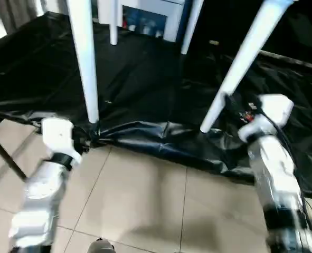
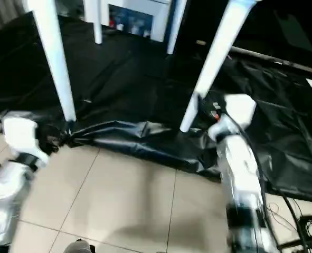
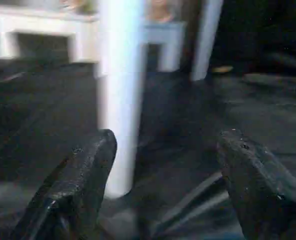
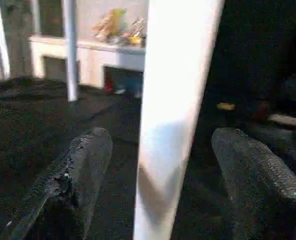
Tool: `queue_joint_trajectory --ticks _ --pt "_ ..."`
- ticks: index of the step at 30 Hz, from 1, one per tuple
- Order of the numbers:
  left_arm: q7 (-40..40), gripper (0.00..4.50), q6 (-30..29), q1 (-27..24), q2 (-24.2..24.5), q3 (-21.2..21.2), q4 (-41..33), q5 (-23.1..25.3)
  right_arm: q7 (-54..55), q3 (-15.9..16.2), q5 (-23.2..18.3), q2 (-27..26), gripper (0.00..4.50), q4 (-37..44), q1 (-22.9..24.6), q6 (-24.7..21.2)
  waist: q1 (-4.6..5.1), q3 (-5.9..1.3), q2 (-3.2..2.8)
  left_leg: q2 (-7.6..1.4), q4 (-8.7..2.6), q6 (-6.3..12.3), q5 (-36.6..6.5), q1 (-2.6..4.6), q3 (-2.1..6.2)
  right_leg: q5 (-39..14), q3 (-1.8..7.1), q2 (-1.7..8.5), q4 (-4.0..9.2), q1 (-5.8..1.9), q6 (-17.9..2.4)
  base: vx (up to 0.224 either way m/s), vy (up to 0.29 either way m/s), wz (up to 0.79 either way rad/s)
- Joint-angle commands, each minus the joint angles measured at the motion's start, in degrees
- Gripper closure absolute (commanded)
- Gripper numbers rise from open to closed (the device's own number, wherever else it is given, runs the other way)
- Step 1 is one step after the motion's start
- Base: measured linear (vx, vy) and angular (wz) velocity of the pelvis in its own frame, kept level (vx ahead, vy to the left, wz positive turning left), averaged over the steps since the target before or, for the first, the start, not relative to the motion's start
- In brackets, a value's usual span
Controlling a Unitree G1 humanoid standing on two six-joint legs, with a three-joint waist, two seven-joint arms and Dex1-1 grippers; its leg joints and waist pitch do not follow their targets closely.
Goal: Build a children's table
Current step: Flip table
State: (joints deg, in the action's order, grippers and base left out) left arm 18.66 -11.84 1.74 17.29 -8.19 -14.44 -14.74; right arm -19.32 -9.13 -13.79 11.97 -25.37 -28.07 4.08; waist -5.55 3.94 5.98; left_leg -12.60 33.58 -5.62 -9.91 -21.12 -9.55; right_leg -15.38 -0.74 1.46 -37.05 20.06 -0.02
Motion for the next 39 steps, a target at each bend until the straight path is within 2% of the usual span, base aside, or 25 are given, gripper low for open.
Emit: queue_joint_trajectory --ticks 1,2,3,4,5,6,7,8,9,12,13,17,20,21,23,26,28,29,30,33,34,35,36,38,39 --pt "1.8 0.92 -3.4 -1.3 0.6 0.1 -3.6 -2.1 -1.8 -1.5 -0.3 0.8 0.93 -5.3 -2.2 1.5 -0.01 -2.95 -2.03 -0.75 -3.76 -2.94 -10.2 1.14 0.04 6.3 1.85 4.31 3.8 -0.59 -8.1 0.0 0.0 0.0" --pt "3.1 0.92 -5.6 -3.0 2.5 -0.1 -6.7 -2.9 -1.8 -2.2 0.3 1.7 0.93 -12.6 -6.6 3.0 -0.07 -2.91 -1.92 -0.67 -3.87 -2.75 -9.9 0.98 0.07 6.3 1.84 4.28 3.86 -0.87 -8.0 0.0 0.0 0.0" --pt "4.3 0.92 -8.1 -5.0 4.5 -0.3 -10.0 -3.6 -1.5 -3.0 1.0 2.7 0.93 -20.5 -11.4 4.5 -0.17 -2.39 -2.37 -0.62 -3.72 -2.67 -10.8 1.14 0.05 6.1 1.82 4.41 3.67 -0.27 -8.6 0.0 0.0 0.0" --pt "4.6 0.92 -8.7 -6.0 5.3 -0.6 -11.2 -3.9 -1.2 -3.5 0.8 3.1 0.93 -23.4 -13.2 4.9 -0.16 -2.18 -2.03 -0.18 -4.01 -2.44 -9.7 0.25 0.36 4.4 1.47 4.29 3.68 -1.09 -9.1 0.0 0.0 0.0" --pt "4.6 0.92 -8.8 -6.2 5.4 -0.7 -11.5 -4.0 -1.1 -3.6 0.7 3.1 0.93 -23.7 -13.5 4.9 -0.36 -2.66 -2.21 -0.28 -3.51 -2.28 -7.8 0.31 0.2 6.9 1.68 4.36 3.37 -1.16 -9.1 0.0 0.0 0.0" --pt "4.5 0.92 -9.2 -6.9 5.8 -0.9 -12.2 -4.3 -1.1 -3.9 0.4 3.3 0.93 -24.9 -14.2 4.8 -0.78 -2.69 -2.35 -0.31 -3.03 -0.99 -4.1 0.54 -0.08 13.5 1.82 3.9 2.93 -0.71 -9.2 0.0 0.0 0.0" --pt "4.4 0.92 -10.1 -8.0 6.3 -1.5 -13.4 -4.9 -1.6 -3.9 0.2 3.4 0.93 -26.3 -15.2 4.7 -1.04 -2.39 -2.36 -0.27 -3.02 -0.05 -1.8 0.21 -0.15 17.5 1.71 3.69 2.69 -0.66 -9.1 0.0 0.0 0.0" --pt "4.2 0.92 -10.7 -8.8 6.6 -2.0 -14.4 -5.2 -2.5 -3.5 0.2 3.5 0.93 -27.2 -15.7 4.6 -1.14 -2.33 -2.08 -0.25 -2.93 0.19 -1.8 0.16 -0.28 18.4 1.66 3.63 2.59 -0.62 -9.1 0.0 0.0 0.0" --pt "4.2 0.92 -10.7 -8.8 6.6 -2.0 -14.4 -5.2 -2.5 -3.5 0.2 3.5 0.93 -27.2 -15.7 4.6 -1.37 -2.3 -2.28 -0.31 -2.97 0.39 -2.1 0.21 -0.21 18.5 1.6 3.66 2.62 -0.59 -9.0 0.0 0.0 0.0" --pt "3.3 0.92 -12.8 -10.9 7.3 -3.6 -16.8 -5.1 -6.6 -0.7 1.0 1.6 0.93 -27.1 -15.3 4.4 -1.26 -2.21 -1.71 -0.46 -3.07 1.08 -2.7 0.11 -0.3 16.9 1.53 3.72 2.73 -0.53 -9.0 0.0 0.0 0.0" --pt "2.9 0.92 -13.6 -10.9 7.2 -3.8 -16.8 -4.6 -8.5 1.6 2.1 -0.4 0.93 -25.6 -13.8 5.1 -1.31 -2.33 -1.68 -0.54 -3.05 1.31 -2.8 0.11 -0.31 16.1 1.59 3.9 2.76 -0.58 -9.1 0.0 0.0 0.0" --pt "2.1 0.92 -14.7 -10.3 7.6 -3.2 -16.6 -4.4 -9.4 4.0 3.4 -4.3 0.93 -26.0 -13.0 8.0 -0.8 -2.35 -1.89 -0.7 -3.41 0.6 -4.0 -0.07 -0.2 12.3 1.54 4.28 2.94 -0.51 -9.2 0.0 0.0 0.0" --pt "1.6 0.92 -14.8 -9.5 7.5 -2.9 -16.2 -4.0 -9.6 4.4 3.1 -6.8 0.93 -25.3 -12.7 8.6 -0.54 -2.37 -2.06 -0.76 -3.42 0.36 -4.7 0.22 -0.28 11.3 1.67 4.25 3.06 -0.2 -9.4 0.0 0.0 0.0" --pt "1.1 0.92 -14.7 -9.1 7.4 -2.8 -16.0 -3.5 -9.4 4.9 3.6 -7.2 0.93 -25.6 -12.7 9.3 -0.54 -2.69 -2.43 -0.86 -3.41 0.21 -4.9 0.37 -0.23 11.2 1.66 4.3 2.99 -0.21 -9.5 0.0 0.0 0.0" --pt "0.3 0.92 -14.3 -8.3 7.0 -2.5 -15.5 -2.6 -8.1 5.1 4.5 -7.6 0.93 -26.3 -12.9 10.3 -0.63 -2.82 -2.38 -0.92 -3.33 0.08 -4.5 0.46 -0.27 11.8 1.61 4.26 2.93 -0.19 -9.6 0.0 0.0 0.0" --pt "-0.7 0.92 -14.7 -6.9 6.3 -2.3 -15.0 -2.2 -5.7 2.7 2.9 -7.3 0.93 -25.5 -12.5 10.9 -1.25 -3.37 -2.11 -0.81 -3.05 -0.34 -2.9 0.58 -0.45 14.4 1.66 4.16 2.58 -0.37 -9.2 0.0 0.0 0.0" --pt "-1.9 0.92 -13.8 -6.0 5.8 -2.0 -14.8 -0.9 -6.3 1.1 0.6 -6.9 0.93 -20.8 -10.1 10.2 -1.56 -3.69 -2.0 -0.84 -2.93 -0.38 -2.7 0.68 -0.5 15.1 1.67 4.2 2.55 -0.46 -8.7 0.0 0.0 0.0" --pt "-4.3 0.92 -15.6 -4.7 4.6 -2.4 -14.1 -0.7 -7.3 0.2 -1.6 -6.7 0.93 -13.2 -5.8 8.5 -1.93 -3.79 -1.92 -0.87 -2.86 -0.37 -2.4 0.84 -0.54 16.4 1.74 4.0 2.6 -0.56 -7.6 0.0 0.0 0.0" --pt "-4.4 0.92 -15.6 -4.6 4.6 -2.4 -14.0 -0.7 -7.3 0.2 -1.7 -6.7 0.93 -12.8 -5.6 8.4 -2.19 -3.87 -1.89 -0.97 -2.75 -0.36 -2.2 0.92 -0.52 17.4 1.74 4.05 2.51 -0.47 -7.0 0.0 0.0 0.0" --pt "-8.6 0.92 -15.7 -2.5 2.3 -2.2 -11.9 1.4 -8.4 0.9 -4.2 -6.0 0.93 4.5 5.8 3.3 -2.61 -3.69 -1.32 -0.73 -3.14 -1.34 -3.7 0.84 -0.41 14.4 1.73 3.89 3.13 -0.67 -5.3 0.0 0.0 0.0" --pt "-9.9 0.92 -15.1 -2.0 2.0 -1.9 -11.2 3.1 -8.1 1.1 -4.4 -5.8 0.93 7.8 8.2 2.2 -2.62 -3.47 -1.31 -0.95 -3.26 -1.48 -5.5 1.05 -0.36 12.8 1.8 3.98 3.44 -0.34 -4.3 0.0 0.0 0.0" --pt "-10.8 0.92 -14.5 -1.9 1.9 -1.6 -10.8 4.3 -7.6 1.2 -4.4 -5.7 0.93 10.0 9.8 1.5 -2.53 -3.51 -1.2 -0.84 -3.49 -1.8 -6.8 0.85 -0.21 10.7 1.7 4.22 3.51 -0.61 -4.2 0.0 0.0 0.0" --pt "-11.9 0.92 -12.9 -1.8 1.6 -1.4 -10.1 6.0 -6.3 1.0 -4.5 -5.6 0.93 12.4 11.7 0.6 -2.4 -3.4 -1.2 -0.74 -3.82 -2.41 -10.0 0.98 -0.25 4.4 1.79 4.45 4.24 -0.45 -3.8 0.0 0.0 0.0" --pt "-13.0 0.92 -10.5 -2.6 1.2 -0.9 -9.6 7.9 -4.1 0.8 -3.7 -5.9 0.93 15.2 14.0 -0.4 -1.93 -3.22 -1.1 -0.82 -4.13 -2.84 -11.3 0.6 0.1 -0.8 1.87 4.55 4.66 -0.45 -3.3 0.0 0.0 0.0" --pt "-14.0 0.92 -8.4 -3.6 0.6 -0.3 -9.4 9.6 -1.9 0.7 -2.4 -6.3 0.93 17.7 16.1 -1.5 -1.68 -3.15 -1.13 -0.89 -4.27 -3.25 -13.2 0.72 0.14 -4.7 1.85 4.66 5.04 -0.07 -3.0 0.0 0.0 0.0"
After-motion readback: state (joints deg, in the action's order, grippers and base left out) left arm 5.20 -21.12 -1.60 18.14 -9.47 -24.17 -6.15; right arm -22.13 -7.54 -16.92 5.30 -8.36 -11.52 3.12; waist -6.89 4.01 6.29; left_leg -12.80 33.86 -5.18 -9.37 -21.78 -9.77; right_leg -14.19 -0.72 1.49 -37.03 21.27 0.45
